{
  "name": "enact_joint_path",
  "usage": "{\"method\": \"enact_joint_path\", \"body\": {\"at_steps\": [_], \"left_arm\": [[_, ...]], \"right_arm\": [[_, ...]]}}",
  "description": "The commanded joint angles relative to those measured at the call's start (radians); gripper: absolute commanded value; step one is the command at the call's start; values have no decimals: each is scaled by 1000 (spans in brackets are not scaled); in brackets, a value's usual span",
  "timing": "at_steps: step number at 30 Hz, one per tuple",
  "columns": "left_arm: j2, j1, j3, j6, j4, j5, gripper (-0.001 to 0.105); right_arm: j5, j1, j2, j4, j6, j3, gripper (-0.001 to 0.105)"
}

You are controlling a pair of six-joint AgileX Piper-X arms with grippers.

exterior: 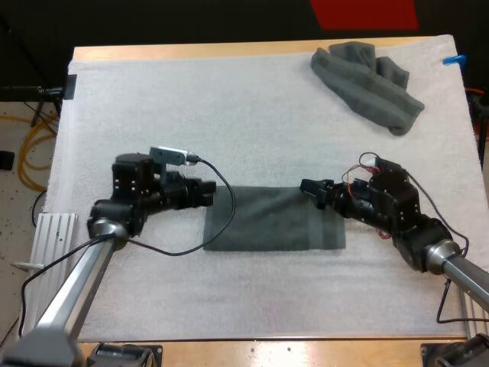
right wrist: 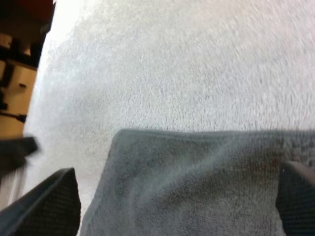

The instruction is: Pick towel from pile fold and stack

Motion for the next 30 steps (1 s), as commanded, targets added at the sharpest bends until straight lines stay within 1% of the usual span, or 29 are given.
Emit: {"method": "enact_joint_path", "body": {"at_steps": [1, 3, 4, 6, 7, 9, 10, 11, 12, 13, 15, 16, 18, 19, 21, 24, 26, 28, 30], "left_arm": [[-33, -1, -17, 25, 19, -23, 38], [-105, -1, -50, 93, 94, -87, 40], [-125, -1, -62, 114, 124, -102, 41], [-196, -1, -94, 153, 203, -152, 47], [-216, -1, -99, 157, 223, -154, 48], [-288, -1, -127, 159, 296, -155, 54], [-306, -1, -133, 159, 307, -155, 55], [-342, -1, -143, 157, 339, -152, 56], [-373, -1, -150, 154, 365, -150, 57], [-391, -1, -155, 149, 387, -150, 57], [-455, -1, -164, 138, 456, -145, 57], [-474, -1, -164, 134, 468, -140, 57], [-536, -1, -164, 97, 558, -116, 57], [-545, -1, -164, 89, 572, -110, 57], [-588, -1, -164, 77, 640, -87, 57], [-614, -1, -164, 77, 702, -87, 57], [-615, -1, -164, 77, 717, -76, 57], [-615, -3, -164, 71, 721, -41, 57], [-606, -3, -164, 30, 717, 12, 57]], "right_arm": [[0, -5, -17, 22, -41, -19, 79], [16, -5, -42, 126, -121, -56, 79], [28, -5, -53, 157, -139, -68, 79], [60, -5, -90, 274, -200, -108, 79], [68, -5, -101, 305, -208, -118, 79], [100, -5, -149, 423, -246, -157, 79], [106, -5, -158, 442, -250, -164, 79], [126, -5, -184, 501, -253, -182, 79], [143, -5, -205, 562, -252, -196, 79], [153, -5, -222, 593, -258, -208, 79], [192, -5, -270, 702, -296, -235, 79], [205, -5, -279, 731, -298, -242, 79], [239, -5, -329, 830, -298, -257, 79], [242, -5, -340, 845, -298, -258, 79], [262, -5, -374, 914, -298, -257, 79], [288, -5, -380, 968, -298, -257, 79], [310, -5, -366, 962, -298, -251, 79], [317, -17, -336, 945, -298, -247, 79], [296, -51, -281, 919, -298, -247, 79]]}}
